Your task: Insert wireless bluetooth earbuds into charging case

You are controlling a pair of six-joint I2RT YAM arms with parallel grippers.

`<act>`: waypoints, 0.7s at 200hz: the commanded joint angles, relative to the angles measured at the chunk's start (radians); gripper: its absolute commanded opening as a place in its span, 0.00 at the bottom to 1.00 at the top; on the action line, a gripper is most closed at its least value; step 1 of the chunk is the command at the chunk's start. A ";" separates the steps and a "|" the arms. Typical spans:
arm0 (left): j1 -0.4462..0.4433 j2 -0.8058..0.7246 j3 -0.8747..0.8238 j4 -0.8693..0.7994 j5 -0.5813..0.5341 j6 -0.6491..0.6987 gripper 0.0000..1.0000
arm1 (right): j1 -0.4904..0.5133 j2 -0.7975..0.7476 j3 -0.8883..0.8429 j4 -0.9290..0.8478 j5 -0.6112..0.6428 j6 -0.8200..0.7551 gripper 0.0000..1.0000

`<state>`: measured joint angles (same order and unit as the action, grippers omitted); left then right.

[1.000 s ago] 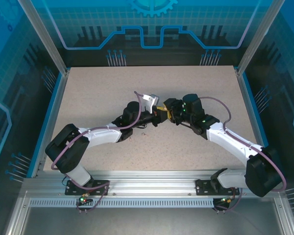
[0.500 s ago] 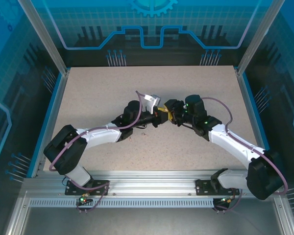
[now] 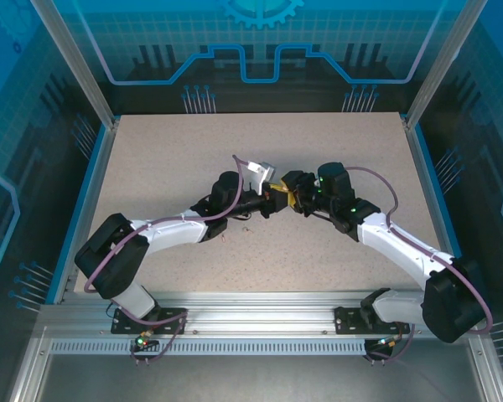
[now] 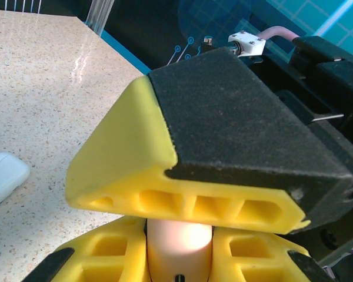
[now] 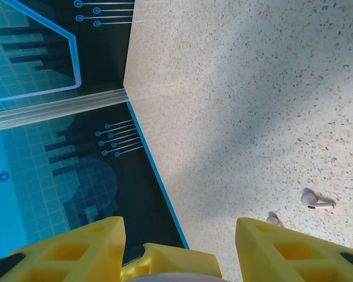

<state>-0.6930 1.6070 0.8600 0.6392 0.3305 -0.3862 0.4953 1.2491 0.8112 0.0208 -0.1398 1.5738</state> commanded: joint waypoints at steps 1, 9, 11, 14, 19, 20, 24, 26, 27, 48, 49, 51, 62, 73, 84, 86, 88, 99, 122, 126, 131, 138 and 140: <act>0.021 -0.017 0.006 0.042 0.008 -0.016 0.00 | -0.029 -0.029 -0.017 -0.001 0.019 -0.020 0.34; 0.019 -0.016 0.005 0.050 0.008 -0.019 0.00 | -0.029 -0.028 -0.014 -0.002 0.021 -0.020 0.34; 0.020 -0.016 0.002 0.051 0.008 -0.020 0.00 | -0.030 -0.029 -0.014 -0.002 0.020 -0.019 0.35; 0.020 -0.015 0.002 0.054 0.010 -0.023 0.00 | -0.029 -0.029 -0.015 -0.002 0.020 -0.019 0.35; 0.019 -0.014 0.001 0.055 0.011 -0.026 0.00 | -0.030 -0.029 -0.012 -0.003 0.021 -0.018 0.36; 0.019 -0.014 0.001 0.055 0.010 -0.026 0.00 | -0.029 -0.029 -0.012 -0.004 0.022 -0.018 0.36; 0.018 -0.012 0.001 0.059 0.013 -0.029 0.00 | -0.030 -0.029 -0.012 -0.005 0.021 -0.018 0.38; 0.018 -0.012 -0.001 0.059 0.013 -0.030 0.00 | -0.032 -0.030 -0.012 -0.005 0.022 -0.018 0.39; 0.019 -0.011 -0.001 0.059 0.014 -0.030 0.00 | -0.031 -0.029 -0.011 -0.006 0.022 -0.018 0.39; 0.020 -0.009 -0.008 0.069 0.015 -0.041 0.00 | -0.044 -0.032 0.002 -0.024 0.025 -0.022 0.59; 0.019 -0.009 -0.008 0.069 0.015 -0.042 0.00 | -0.045 -0.032 0.002 -0.025 0.024 -0.023 0.60; 0.019 -0.009 -0.007 0.071 0.015 -0.042 0.00 | -0.048 -0.032 0.004 -0.026 0.023 -0.024 0.62; 0.019 -0.009 -0.013 0.074 0.015 -0.045 0.00 | -0.068 -0.040 0.008 -0.036 0.021 -0.026 0.69; 0.018 -0.010 -0.019 0.075 0.013 -0.047 0.00 | -0.093 -0.051 0.007 -0.037 0.012 -0.031 0.77; 0.018 -0.011 -0.025 0.078 0.009 -0.050 0.00 | -0.121 -0.069 0.007 -0.052 0.005 -0.040 0.82; 0.019 -0.010 -0.026 0.079 0.009 -0.051 0.00 | -0.128 -0.074 0.008 -0.056 0.004 -0.042 0.83; 0.019 -0.011 -0.028 0.079 0.009 -0.051 0.00 | -0.132 -0.079 0.007 -0.059 0.003 -0.045 0.84; 0.019 -0.011 -0.032 0.080 0.006 -0.054 0.00 | -0.164 -0.109 0.003 -0.079 0.001 -0.062 0.86; 0.018 -0.015 -0.044 0.079 0.005 -0.055 0.00 | -0.232 -0.176 0.002 -0.164 -0.013 -0.151 0.86; 0.019 -0.015 -0.044 0.076 0.007 -0.053 0.00 | -0.243 -0.188 0.001 -0.182 -0.016 -0.173 0.86; 0.019 -0.015 -0.045 0.073 0.008 -0.051 0.00 | -0.258 -0.204 -0.001 -0.204 -0.023 -0.209 0.86; 0.019 -0.016 -0.044 0.066 0.011 -0.050 0.00 | -0.273 -0.220 -0.006 -0.220 -0.033 -0.250 0.86; 0.019 -0.016 -0.044 0.063 0.011 -0.048 0.00 | -0.280 -0.228 -0.011 -0.228 -0.037 -0.273 0.86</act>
<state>-0.6769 1.6070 0.8307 0.6853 0.3367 -0.4240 0.2668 1.0851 0.8112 -0.0933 -0.1425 1.4662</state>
